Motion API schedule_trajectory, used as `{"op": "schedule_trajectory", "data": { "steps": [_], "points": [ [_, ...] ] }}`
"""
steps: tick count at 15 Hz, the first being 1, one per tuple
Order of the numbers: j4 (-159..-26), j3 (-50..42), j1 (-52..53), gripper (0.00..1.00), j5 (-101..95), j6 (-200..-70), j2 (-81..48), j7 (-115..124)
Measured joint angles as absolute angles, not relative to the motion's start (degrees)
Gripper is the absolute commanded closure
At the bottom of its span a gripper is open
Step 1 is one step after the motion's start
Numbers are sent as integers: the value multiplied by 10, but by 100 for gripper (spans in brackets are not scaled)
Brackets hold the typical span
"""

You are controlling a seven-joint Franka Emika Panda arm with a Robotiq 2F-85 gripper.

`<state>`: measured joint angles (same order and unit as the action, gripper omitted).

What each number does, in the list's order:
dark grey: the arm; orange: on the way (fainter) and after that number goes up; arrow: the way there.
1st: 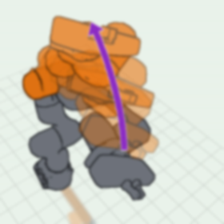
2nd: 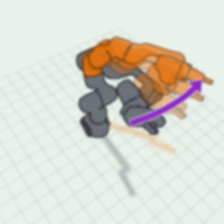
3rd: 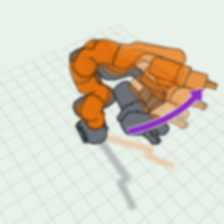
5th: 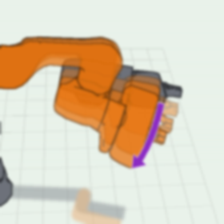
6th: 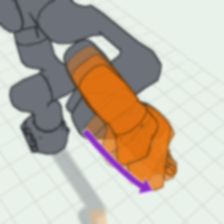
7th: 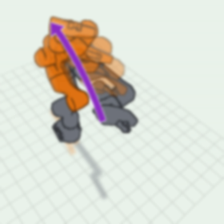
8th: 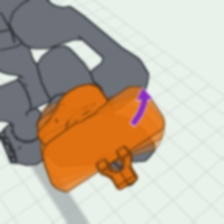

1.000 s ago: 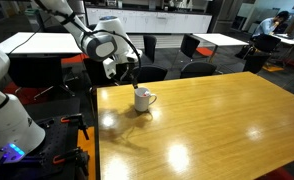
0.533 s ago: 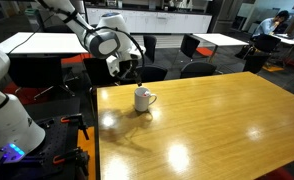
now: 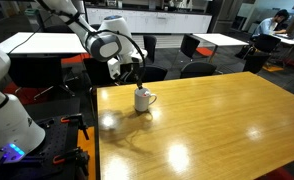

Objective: Remove the marker from the mug cup and place it on the table

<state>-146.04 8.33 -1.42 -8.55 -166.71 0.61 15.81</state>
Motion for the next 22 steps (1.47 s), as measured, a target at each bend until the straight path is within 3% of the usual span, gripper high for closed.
{"op": "schedule_trajectory", "data": {
  "steps": [22],
  "points": [
    [-1410, 57, -2, 60, -85, -1667, -80, 157]
  ]
}}
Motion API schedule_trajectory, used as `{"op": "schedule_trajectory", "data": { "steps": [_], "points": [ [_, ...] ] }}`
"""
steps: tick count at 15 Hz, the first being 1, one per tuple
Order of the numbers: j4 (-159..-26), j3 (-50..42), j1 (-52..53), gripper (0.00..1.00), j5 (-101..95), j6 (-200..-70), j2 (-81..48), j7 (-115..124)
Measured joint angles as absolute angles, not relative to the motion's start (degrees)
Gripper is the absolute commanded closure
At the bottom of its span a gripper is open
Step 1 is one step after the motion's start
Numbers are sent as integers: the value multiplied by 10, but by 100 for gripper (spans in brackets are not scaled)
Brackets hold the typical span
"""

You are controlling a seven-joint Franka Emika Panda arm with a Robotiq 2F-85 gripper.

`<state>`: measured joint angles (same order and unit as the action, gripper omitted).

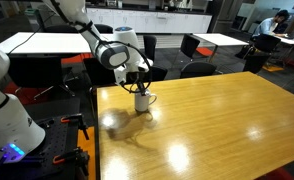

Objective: Remove the marker from the mug cup and place it on the table

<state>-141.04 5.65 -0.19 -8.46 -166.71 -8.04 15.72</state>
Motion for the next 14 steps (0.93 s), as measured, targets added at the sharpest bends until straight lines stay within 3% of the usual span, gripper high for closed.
{"op": "schedule_trajectory", "data": {
  "steps": [11, 13, 14],
  "points": [
    [-1385, 29, 25, 62, -79, -1667, -118, 149],
    [-1381, 29, 27, 68, -79, -1667, -123, 149],
    [-1379, 28, 27, 80, -79, -1667, -125, 149]
  ]
}}
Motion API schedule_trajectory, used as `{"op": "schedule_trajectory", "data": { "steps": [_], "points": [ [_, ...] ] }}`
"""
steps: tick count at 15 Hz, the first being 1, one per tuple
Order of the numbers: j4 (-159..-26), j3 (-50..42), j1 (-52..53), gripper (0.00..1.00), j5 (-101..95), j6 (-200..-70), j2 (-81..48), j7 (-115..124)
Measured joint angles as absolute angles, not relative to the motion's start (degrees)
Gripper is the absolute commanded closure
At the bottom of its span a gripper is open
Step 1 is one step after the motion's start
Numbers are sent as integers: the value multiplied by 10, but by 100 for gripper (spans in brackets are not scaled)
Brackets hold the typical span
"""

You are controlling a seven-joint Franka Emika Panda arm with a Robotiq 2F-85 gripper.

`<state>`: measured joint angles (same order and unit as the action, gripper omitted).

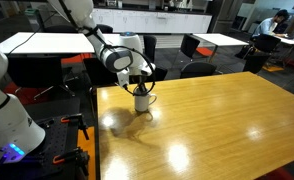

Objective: Remove the marker from the mug cup and place it on the table

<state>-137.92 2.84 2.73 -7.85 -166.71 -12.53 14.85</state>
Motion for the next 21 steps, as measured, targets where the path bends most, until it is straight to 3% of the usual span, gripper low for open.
{"op": "schedule_trajectory", "data": {
  "steps": [2, 3, 4, 13, 21],
  "points": [
    [-1375, 27, 28, 97, -78, -1667, -130, 148],
    [-1374, 27, 29, 100, -78, -1667, -132, 148],
    [-1372, 26, 29, 95, -78, -1667, -133, 148],
    [-1373, 0, 57, 95, -92, -1667, -129, 150],
    [-1395, -70, 118, 95, -303, -1664, -43, 295]
  ]
}}
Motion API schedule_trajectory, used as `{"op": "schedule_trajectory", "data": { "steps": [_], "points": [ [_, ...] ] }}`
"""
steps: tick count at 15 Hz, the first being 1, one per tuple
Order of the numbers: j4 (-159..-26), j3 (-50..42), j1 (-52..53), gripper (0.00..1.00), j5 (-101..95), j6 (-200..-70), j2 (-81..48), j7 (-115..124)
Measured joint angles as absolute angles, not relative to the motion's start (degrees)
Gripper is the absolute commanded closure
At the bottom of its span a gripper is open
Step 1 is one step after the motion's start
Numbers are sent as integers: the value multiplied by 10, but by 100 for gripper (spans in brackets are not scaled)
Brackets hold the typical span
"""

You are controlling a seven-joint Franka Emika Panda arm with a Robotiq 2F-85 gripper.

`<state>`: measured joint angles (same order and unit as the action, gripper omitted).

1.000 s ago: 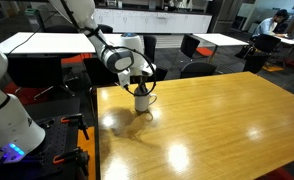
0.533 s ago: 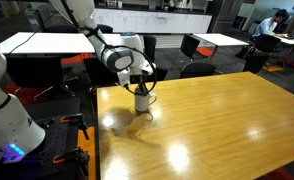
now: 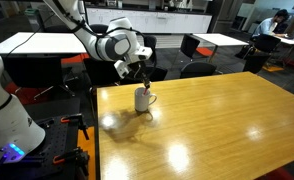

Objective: Remove the marker from the mug cup and place it on the table

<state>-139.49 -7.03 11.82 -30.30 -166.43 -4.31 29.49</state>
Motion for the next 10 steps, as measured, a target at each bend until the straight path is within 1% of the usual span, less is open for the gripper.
{"op": "schedule_trajectory", "data": {
  "steps": [10],
  "points": [
    [-1419, -57, 117, 95, -556, -1622, 98, 489]
  ]
}}
